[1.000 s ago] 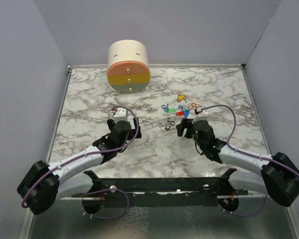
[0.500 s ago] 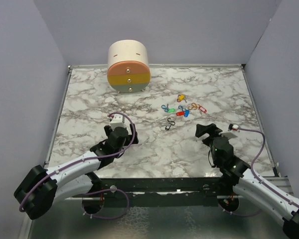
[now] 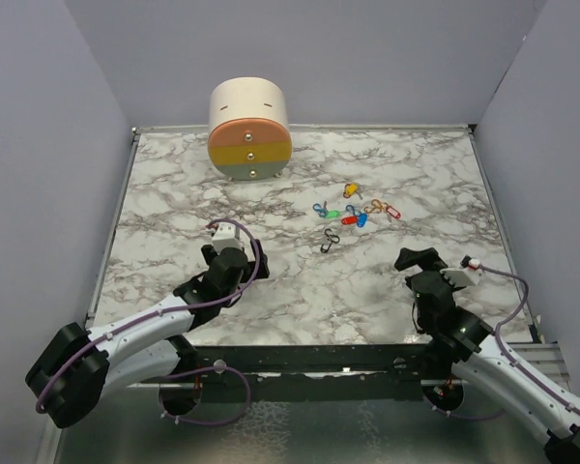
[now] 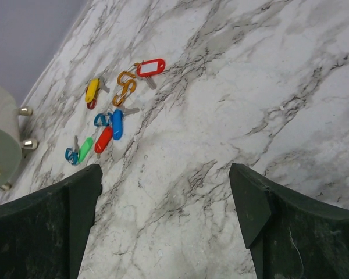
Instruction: Put the keys on the keyring
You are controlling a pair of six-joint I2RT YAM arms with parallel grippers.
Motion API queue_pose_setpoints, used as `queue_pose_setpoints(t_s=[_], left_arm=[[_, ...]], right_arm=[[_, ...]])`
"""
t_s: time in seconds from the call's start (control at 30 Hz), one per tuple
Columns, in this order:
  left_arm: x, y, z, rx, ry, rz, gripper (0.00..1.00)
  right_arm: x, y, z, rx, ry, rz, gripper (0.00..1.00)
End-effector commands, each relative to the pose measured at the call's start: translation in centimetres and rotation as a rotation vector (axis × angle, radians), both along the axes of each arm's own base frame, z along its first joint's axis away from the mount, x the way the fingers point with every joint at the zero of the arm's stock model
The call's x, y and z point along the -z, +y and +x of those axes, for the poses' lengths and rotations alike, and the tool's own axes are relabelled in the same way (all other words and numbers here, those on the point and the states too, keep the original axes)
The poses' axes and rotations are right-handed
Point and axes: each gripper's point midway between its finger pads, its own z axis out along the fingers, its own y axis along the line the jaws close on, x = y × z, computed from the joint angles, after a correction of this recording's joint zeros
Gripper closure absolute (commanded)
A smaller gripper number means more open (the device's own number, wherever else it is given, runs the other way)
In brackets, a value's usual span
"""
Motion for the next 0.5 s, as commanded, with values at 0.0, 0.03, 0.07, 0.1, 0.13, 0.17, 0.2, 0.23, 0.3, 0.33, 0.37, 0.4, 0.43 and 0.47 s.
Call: queue_pose_setpoints(t_s=[0.0, 0.03, 0.07, 0.1, 0.13, 0.17, 0.2, 0.23, 0.3, 0.33, 0.37, 0.4, 0.43, 0.47], left_arm=[[-0.99, 0.30, 0.24, -0.027, -0.038, -0.024, 0.01], [-1.07, 0.37, 0.22, -0.029, -0.041, -0.027, 0.01], [-1.20, 0.48, 0.22, -0.033, -0.047, -0.029, 0.01], [-1.38, 0.54, 0.22, -0.035, -0.054, -0.032, 0.01], [-1.51, 0.58, 0.22, -0.035, -0.059, -0.034, 0.01], [-1.57, 0.69, 0.23, -0.038, -0.063, -0.032, 0.01], [-1.59, 0.79, 0.23, -0.041, -0.065, -0.029, 0.01], [-1.61, 0.84, 0.24, -0.042, -0.067, -0.027, 0.01], [-1.52, 0.95, 0.24, -0.048, -0.065, -0.025, 0.01], [-1.48, 0.97, 0.22, -0.049, -0.065, -0.026, 0.01], [-1.46, 0.93, 0.22, -0.048, -0.063, -0.027, 0.01], [-1.44, 0.91, 0.23, -0.048, -0.063, -0.027, 0.01], [-1.41, 0.94, 0.24, -0.049, -0.063, -0.025, 0.01], [-1.39, 0.96, 0.23, -0.049, -0.063, -0.024, 0.01]], right_arm=[[-0.63, -2.00, -0.84, 0.133, -0.004, 0.063, 0.07], [-0.83, -2.06, -0.90, 0.134, -0.007, 0.067, 0.07], [-0.99, -2.05, -0.91, 0.131, -0.011, 0.069, 0.07], [-1.11, -2.04, -0.90, 0.131, -0.015, 0.074, 0.07], [-1.16, -2.01, -0.90, 0.129, -0.020, 0.079, 0.06], [-1.27, -1.93, -0.86, 0.126, -0.027, 0.086, 0.06], [-1.36, -1.88, -0.82, 0.123, -0.032, 0.089, 0.06], [-1.41, -1.82, -0.78, 0.120, -0.036, 0.091, 0.06], [-1.39, -1.73, -0.75, 0.116, -0.041, 0.096, 0.05], [-1.36, -1.69, -0.72, 0.113, -0.043, 0.096, 0.05], [-1.34, -1.66, -0.70, 0.111, -0.043, 0.094, 0.04], [-1.34, -1.64, -0.70, 0.111, -0.043, 0.096, 0.03], [-1.33, -1.63, -0.68, 0.110, -0.043, 0.095, 0.03], [-1.40, -1.61, -0.65, 0.109, -0.045, 0.092, 0.03]])
